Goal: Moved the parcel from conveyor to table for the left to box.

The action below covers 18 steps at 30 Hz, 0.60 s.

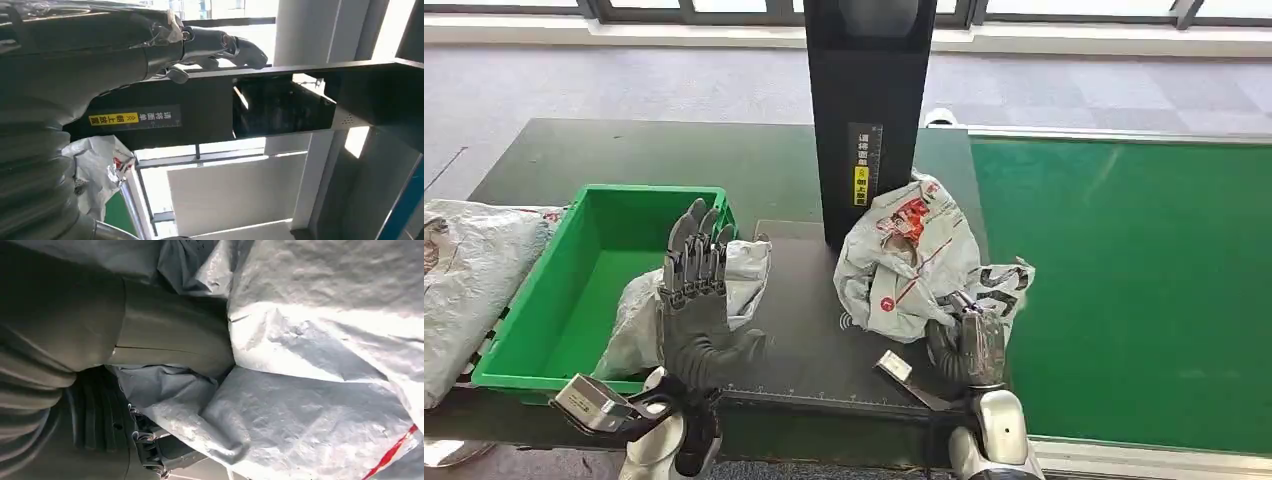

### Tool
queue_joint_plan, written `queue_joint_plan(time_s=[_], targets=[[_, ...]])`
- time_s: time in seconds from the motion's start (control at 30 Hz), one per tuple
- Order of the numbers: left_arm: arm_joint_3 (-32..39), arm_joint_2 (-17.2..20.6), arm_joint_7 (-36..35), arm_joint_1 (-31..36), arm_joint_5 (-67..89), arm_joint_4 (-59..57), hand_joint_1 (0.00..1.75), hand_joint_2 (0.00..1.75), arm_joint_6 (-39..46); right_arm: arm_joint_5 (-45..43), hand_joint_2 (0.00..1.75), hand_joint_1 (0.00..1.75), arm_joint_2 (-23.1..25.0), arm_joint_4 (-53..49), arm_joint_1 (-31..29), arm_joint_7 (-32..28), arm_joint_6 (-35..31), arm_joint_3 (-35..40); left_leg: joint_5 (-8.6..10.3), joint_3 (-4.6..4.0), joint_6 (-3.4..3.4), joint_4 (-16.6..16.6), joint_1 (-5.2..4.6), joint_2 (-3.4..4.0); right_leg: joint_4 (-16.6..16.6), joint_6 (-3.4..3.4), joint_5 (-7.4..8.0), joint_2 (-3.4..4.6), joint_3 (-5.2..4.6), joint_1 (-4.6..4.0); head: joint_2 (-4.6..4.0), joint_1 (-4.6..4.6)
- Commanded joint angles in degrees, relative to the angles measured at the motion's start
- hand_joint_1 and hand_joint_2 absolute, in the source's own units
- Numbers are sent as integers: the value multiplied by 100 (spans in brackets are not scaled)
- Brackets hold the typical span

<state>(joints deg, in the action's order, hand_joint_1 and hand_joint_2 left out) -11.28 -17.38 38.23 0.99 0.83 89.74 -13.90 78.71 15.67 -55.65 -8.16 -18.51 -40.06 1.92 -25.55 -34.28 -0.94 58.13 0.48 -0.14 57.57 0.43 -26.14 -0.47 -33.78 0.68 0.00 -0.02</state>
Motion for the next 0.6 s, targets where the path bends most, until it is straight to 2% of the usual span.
queue_joint_plan(time_s=[0.03,0.23,0.33,0.37,0.4,0.43,0.47,0.5,0.57,0.6], targets=[[-23,-138,177,-251,3,-114,0,175,31,-7,175,175,-251,513,-253,8,6,258,-2,20,6,-14,-3,11,-17,0,3,13,18,2,0,0],[-23,-138,177,-251,3,-114,0,175,31,-7,175,175,-251,513,-253,8,6,258,-3,15,4,-9,-4,9,-9,0,1,11,11,3,0,0],[-28,-130,177,-221,21,-163,0,175,56,-434,175,175,-180,1071,-425,-337,6,349,-2,21,6,-15,-3,12,-18,0,3,14,19,2,0,0],[-45,-121,177,-194,23,-192,0,175,75,-821,175,66,-116,1320,-498,-632,6,398,-2,31,7,-22,-1,22,-26,0,7,24,26,0,0,0],[-56,-118,177,-166,21,-223,0,175,78,-1111,175,0,-49,1343,-493,-893,6,436,-3,34,7,-24,-2,22,-26,-1,6,25,28,1,0,0],[-61,-117,177,-155,22,-236,0,175,92,-1354,175,0,-8,1295,-469,-1085,6,417,1,54,11,-45,-3,27,-49,-3,12,31,47,0,0,0],[-64,-118,177,-147,22,-244,0,175,95,-1519,175,0,31,1281,-456,-1229,6,417,-4,22,4,-12,0,18,-14,-1,3,20,18,0,0,0],[-74,-121,177,-120,24,-273,0,175,99,-1705,0,0,54,1325,-467,-1376,6,440,-3,22,3,-13,2,15,-17,-2,4,17,19,-3,0,0],[-85,-127,177,-92,19,-306,0,175,96,-1978,0,0,89,1092,-380,-1681,6,333,-1,24,3,-16,0,14,-19,-3,4,17,18,-1,0,0],[-105,-115,177,-85,42,-315,0,175,142,-2570,0,0,183,931,-330,-2149,6,300,-1,24,4,-18,-2,10,-17,-3,2,12,19,1,0,0]])
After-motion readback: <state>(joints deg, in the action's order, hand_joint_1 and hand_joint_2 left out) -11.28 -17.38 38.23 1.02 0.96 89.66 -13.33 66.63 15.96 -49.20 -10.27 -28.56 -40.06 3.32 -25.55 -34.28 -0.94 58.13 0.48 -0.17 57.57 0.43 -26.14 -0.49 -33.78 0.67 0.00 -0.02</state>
